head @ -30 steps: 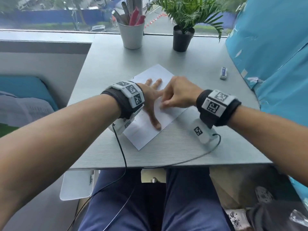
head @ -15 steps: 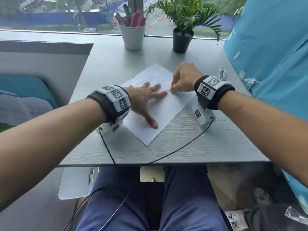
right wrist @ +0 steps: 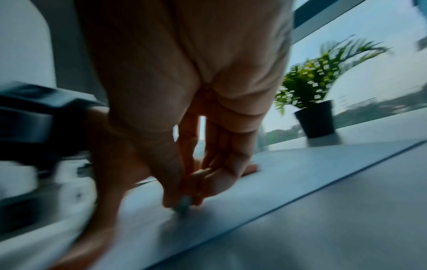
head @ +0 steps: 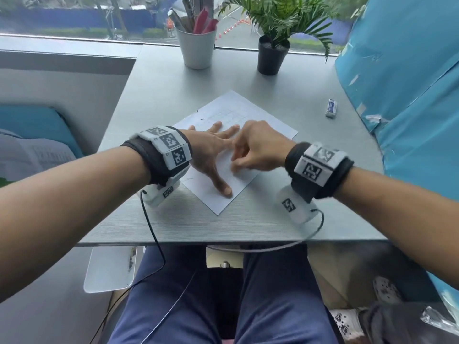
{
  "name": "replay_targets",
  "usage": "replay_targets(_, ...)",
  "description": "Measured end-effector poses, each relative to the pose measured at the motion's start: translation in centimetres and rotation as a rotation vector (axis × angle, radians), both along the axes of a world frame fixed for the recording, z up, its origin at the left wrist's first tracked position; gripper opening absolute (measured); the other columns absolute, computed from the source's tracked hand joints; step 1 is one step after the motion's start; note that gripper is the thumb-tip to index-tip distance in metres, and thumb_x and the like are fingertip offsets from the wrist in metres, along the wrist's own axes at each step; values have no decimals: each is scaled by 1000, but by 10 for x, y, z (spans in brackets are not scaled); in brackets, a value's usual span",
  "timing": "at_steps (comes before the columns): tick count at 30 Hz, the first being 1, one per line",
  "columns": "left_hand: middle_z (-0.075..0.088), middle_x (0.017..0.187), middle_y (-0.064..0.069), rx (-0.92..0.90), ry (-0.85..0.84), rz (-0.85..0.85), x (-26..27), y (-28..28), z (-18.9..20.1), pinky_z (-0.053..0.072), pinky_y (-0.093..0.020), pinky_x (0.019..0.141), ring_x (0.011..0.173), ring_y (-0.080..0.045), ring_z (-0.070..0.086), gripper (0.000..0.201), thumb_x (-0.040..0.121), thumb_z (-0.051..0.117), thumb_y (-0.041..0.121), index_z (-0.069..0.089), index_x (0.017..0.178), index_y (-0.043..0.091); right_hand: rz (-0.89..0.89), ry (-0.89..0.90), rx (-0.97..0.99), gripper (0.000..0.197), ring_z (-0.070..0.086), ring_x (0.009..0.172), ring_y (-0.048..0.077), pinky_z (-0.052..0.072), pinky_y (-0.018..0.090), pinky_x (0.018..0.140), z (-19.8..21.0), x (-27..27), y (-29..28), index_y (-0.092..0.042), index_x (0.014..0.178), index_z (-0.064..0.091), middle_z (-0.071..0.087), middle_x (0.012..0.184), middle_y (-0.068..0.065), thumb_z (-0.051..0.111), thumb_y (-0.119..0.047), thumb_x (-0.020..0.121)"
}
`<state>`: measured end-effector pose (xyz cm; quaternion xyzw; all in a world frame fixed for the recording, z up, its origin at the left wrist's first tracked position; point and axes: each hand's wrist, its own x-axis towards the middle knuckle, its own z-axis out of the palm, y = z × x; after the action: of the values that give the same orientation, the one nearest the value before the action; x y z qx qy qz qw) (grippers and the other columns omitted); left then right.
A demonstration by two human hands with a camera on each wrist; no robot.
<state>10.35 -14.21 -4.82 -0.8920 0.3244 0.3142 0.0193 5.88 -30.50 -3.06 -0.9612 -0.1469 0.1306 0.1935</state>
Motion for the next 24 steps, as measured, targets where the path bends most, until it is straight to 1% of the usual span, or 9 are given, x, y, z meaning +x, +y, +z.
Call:
replay_targets(3, -30, 158, 22, 3, -15, 26, -1, -3, -1, -3, -73, 114, 148, -18, -28, 147, 44, 71, 89, -19, 152, 47, -151, -70, -44, 9, 56, 58, 5, 36, 10, 48, 9, 28, -23, -16, 74, 77, 67, 65, -4, 81, -24, 72)
replay_targets(5, -30, 158, 22, 1, -16, 46, -1, -6, 0, -2, -74, 114, 148, -19, -28, 147, 44, 71, 89, -20, 151, 48, -192, -109, -57, 7, 59, 61, 9, 38, 13, 50, 8, 28, -22, -14, 74, 76, 68, 68, -1, 79, -20, 73)
replay_targets(8, -32, 158, 17, 19, -8, 43, -1, -9, 1, -6, -75, 111, 147, -22, -31, 141, 47, 71, 88, -13, 153, 48, -48, -51, -19, 3, 61, 64, 9, 42, 15, 55, 2, -6, 7, -12, 72, 76, 67, 69, -4, 78, -13, 73)
replay_targets(10, -33, 158, 16, 25, -14, 36, -1, -8, 1, -5, -76, 110, 146, -23, -31, 137, 46, 70, 89, -5, 154, 49, 55, 20, -7, 3, 62, 63, 5, 42, 10, 54, 1, -16, 11, -12, 73, 77, 68, 68, -7, 78, -13, 74)
replay_targets(12, -32, 158, 18, 18, -18, 40, -1, -8, 0, -1, -76, 112, 148, -22, -29, 144, 43, 69, 92, -13, 153, 49, -20, -30, -25, 5, 57, 57, 0, 37, 5, 49, 4, 4, -7, -16, 72, 76, 65, 63, -10, 79, -19, 74)
replay_targets(15, -32, 159, 16, 33, -19, 36, -2, -10, 1, 2, -77, 111, 148, -25, -28, 142, 39, 64, 94, -19, 148, 56, -162, -130, -46, 5, 53, 54, 1, 35, 8, 47, 5, 25, -27, -15, 72, 76, 63, 62, -6, 78, -20, 74)
replay_targets(17, -34, 158, 13, 55, -13, 30, -2, -12, 3, 2, -79, 110, 147, -28, -30, 136, 42, 64, 92, -13, 149, 57, -101, -95, -23, 0, 53, 56, 3, 36, 9, 49, 1, 9, -11, -13, 72, 76, 61, 63, -6, 76, -13, 73)
replay_targets(20, -36, 158, 10, 62, -18, 21, -4, -12, 5, -1, -80, 108, 146, -29, -32, 128, 48, 68, 88, -1, 151, 56, 72, 13, -6, 4, 55, 59, -3, 40, 13, 55, 0, -16, 7, -15, 72, 76, 59, 63, -14, 79, -14, 74)
replay_targets(24, -34, 159, 15, 58, -40, 50, -3, -13, 0, 1, -77, 111, 148, -26, -29, 140, 45, 72, 89, -18, 147, 57, -114, -128, -58, 5, 52, 54, 1, 38, 17, 55, 5, 21, -24, -16, 73, 77, 59, 59, -8, 78, -22, 72)
